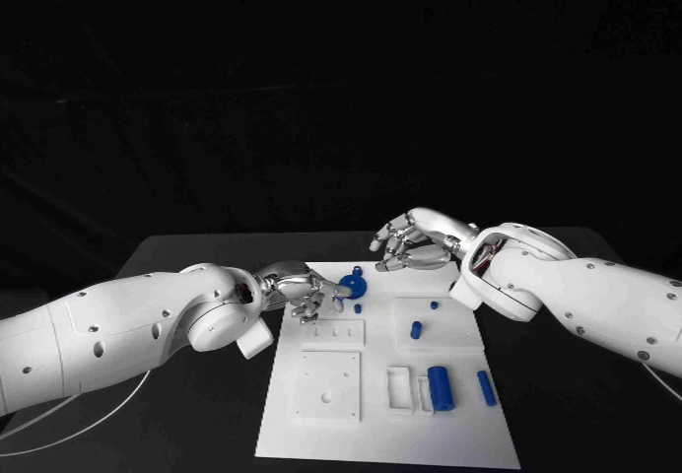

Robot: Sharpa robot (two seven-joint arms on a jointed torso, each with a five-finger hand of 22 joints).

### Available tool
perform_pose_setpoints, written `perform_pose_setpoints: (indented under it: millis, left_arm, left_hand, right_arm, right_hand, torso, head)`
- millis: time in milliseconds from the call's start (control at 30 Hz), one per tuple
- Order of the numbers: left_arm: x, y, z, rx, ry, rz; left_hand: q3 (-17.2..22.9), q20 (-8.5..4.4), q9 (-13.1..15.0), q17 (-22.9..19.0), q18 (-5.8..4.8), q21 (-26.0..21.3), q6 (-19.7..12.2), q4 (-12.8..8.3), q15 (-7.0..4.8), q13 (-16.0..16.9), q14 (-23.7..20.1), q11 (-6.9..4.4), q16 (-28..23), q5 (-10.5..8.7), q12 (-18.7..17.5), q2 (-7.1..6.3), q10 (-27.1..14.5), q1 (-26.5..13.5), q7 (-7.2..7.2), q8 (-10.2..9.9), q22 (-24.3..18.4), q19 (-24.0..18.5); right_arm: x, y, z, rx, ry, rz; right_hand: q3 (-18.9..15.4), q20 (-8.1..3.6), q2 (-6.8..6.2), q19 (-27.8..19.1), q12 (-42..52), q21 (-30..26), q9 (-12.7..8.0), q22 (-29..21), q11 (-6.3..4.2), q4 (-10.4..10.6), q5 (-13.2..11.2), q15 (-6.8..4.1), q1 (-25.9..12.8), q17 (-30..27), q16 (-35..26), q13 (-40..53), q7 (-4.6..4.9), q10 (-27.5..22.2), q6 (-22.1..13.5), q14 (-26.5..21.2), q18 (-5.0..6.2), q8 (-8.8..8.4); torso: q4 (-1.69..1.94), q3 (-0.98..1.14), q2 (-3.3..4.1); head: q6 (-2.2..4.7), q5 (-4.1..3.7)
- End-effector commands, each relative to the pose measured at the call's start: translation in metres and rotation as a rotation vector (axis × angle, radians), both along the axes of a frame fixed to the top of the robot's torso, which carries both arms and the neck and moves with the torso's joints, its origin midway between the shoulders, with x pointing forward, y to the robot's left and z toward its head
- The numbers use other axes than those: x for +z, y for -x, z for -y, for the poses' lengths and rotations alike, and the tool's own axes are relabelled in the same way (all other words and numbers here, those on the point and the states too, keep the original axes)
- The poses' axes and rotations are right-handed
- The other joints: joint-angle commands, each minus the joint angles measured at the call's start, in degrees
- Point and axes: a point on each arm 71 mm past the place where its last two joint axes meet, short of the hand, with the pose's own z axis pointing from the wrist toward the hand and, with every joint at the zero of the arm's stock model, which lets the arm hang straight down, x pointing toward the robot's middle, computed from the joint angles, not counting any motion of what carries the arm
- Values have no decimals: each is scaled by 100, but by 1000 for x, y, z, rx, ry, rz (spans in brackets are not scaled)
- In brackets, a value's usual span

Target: Assemble the parts on the task board

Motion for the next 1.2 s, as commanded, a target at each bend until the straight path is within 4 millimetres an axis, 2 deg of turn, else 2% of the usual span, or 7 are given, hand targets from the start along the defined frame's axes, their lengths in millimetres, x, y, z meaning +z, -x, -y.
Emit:
perform_pose_setpoints:
  millis: [33, 100, 133, 200, 433, 900, 1200]
  left_arm:
    - [5, 4, 5, -71, 113, -21]
    - [5, 5, 6, -82, 119, -22]
    - [5, 6, 6, -86, 121, -25]
    - [5, 6, 6, -89, 127, -26]
    - [5, 7, 8, -98, 143, -35]
    - [5, 7, 9, -104, 144, -38]
    - [5, 5, 6, -79, 158, -32]
  left_hand:
    - [199, -588, 8, 10, -59, -22, -217, -237, -50, -7, -84, 18, -30, 20, -19, 393, -25, 341, 172, -39, -2, -49]
    - [193, -586, 12, 13, -62, -24, -225, -243, -49, -7, -96, 19, -30, 20, -19, 405, -36, 338, 173, -42, -1, -58]
    - [190, -584, 15, 14, -64, -26, -231, -247, -49, -7, -105, 20, -30, 20, -19, 415, -46, 335, 175, -45, 0, -65]
    - [186, -582, 18, 16, -67, -27, -238, -248, -48, -7, -115, 21, -32, 19, -20, 425, -55, 330, 176, -48, 1, -72]
    - [183, -579, 21, 22, -73, -33, -295, -244, -44, -7, -147, 26, -36, 21, -21, 475, -89, 321, 182, -78, 2, -93]
    - [178, -578, 27, 24, -75, -33, -296, -245, -41, -8, -157, 29, -38, 20, -21, 480, -99, 315, 185, -78, 4, -100]
    - [175, -578, 32, 25, -76, -33, -293, -249, -40, -8, -162, 30, -39, 21, -22, 476, -105, 315, 185, -75, 5, -103]
  right_arm:
    - [-4, 9, -10, 73, 76, 24]
    - [-6, 13, -14, 91, 85, 29]
    - [-7, 16, -17, 100, 87, 30]
    - [-8, 18, -21, 113, 98, 36]
    - [-13, 28, -31, 157, 114, 22]
    - [-15, 29, -33, 175, 98, -15]
    - [-17, 31, -32, 191, 107, -35]
  right_hand:
    - [-85, -135, -20, 304, 382, 155, -15, 21, -83, 0, -19, -115, 79, 561, 357, 385, -90, 45, -16, 40, 35, 2]
    - [-120, -220, -7, 559, 741, 305, -30, 63, -164, -37, -37, -199, 122, 1039, 650, 748, -123, 91, -66, 114, 35, -12]
    - [-179, -332, -49, 789, 1034, 476, -39, 154, -200, -8, -51, -297, 162, 1396, 894, 1015, -202, 119, -101, 194, 35, -22]
    - [-216, -422, -70, 933, 1361, 629, -43, 261, -261, 1, -48, -377, 174, 1839, 1134, 1345, -220, 52, -128, 205, 35, -23]
    - [-82, -585, -68, 1130, 2015, 1047, -56, 652, -283, 7, 36, -510, 208, 2962, 1368, 2227, -265, -132, -217, 299, 35, -14]
    - [40, -670, -11, 1107, 2390, 1508, -117, 1146, -327, 6, 215, -576, 228, 3315, 1743, 2832, -308, -198, -228, 308, 35, 9]
    - [315, -860, 128, 1327, 2886, 2014, -104, 1541, -308, 5, 363, -711, 198, 3546, 2377, 3284, -281, -79, 64, 419, 35, 161]
  torso:
    - [1, 1, 2]
    - [-8, -1, 2]
    - [-9, -1, 2]
    - [-9, -3, 2]
    - [-5, 2, 2]
    - [-7, 3, 0]
    - [-13, 7, 0]
  head:
    - [22, 6]
    - [30, 8]
    - [33, 8]
    - [42, 9]
    - [43, 8]
    - [28, -10]
    - [17, 6]
